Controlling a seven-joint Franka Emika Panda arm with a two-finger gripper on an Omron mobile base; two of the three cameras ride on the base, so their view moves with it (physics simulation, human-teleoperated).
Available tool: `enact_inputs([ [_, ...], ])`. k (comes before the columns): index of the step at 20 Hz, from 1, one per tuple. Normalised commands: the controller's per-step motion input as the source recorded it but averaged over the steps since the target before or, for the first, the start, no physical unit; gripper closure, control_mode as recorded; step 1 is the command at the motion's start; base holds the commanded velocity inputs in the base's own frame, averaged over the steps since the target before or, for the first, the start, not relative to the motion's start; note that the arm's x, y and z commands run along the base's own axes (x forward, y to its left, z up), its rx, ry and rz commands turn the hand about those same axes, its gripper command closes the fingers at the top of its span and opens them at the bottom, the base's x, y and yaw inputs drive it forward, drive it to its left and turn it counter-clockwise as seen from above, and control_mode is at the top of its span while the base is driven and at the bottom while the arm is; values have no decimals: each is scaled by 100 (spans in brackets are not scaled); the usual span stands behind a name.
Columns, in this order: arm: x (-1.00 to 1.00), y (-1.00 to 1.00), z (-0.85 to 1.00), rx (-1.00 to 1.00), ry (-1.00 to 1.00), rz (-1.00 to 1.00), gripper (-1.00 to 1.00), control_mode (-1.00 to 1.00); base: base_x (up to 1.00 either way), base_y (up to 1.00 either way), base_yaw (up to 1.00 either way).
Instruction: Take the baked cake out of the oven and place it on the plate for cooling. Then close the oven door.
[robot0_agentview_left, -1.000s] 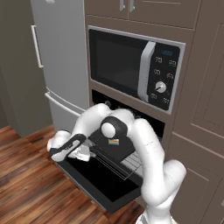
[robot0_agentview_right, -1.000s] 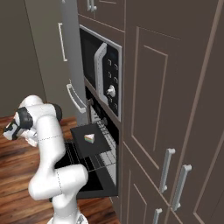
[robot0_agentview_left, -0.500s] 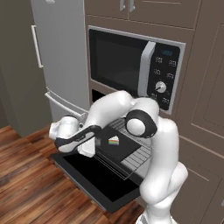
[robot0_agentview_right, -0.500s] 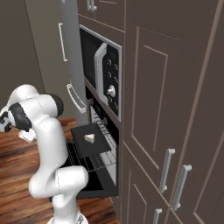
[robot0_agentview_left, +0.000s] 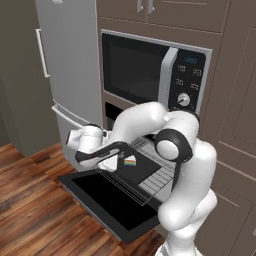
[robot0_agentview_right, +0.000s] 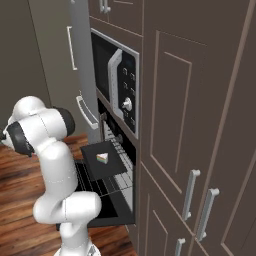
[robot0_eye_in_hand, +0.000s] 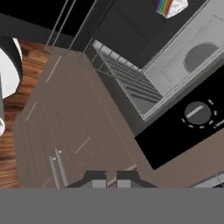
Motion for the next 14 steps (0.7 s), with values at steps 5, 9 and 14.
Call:
enact_inputs([
  [5, 32, -51, 0, 13, -4, -3, -100, -100, 0, 0, 0],
  [9, 4, -47, 0, 18, -3, 0, -100, -100, 0, 0, 0],
  [14, 0, -5, -13, 13, 0, 0, -100, -100, 0, 0, 0],
])
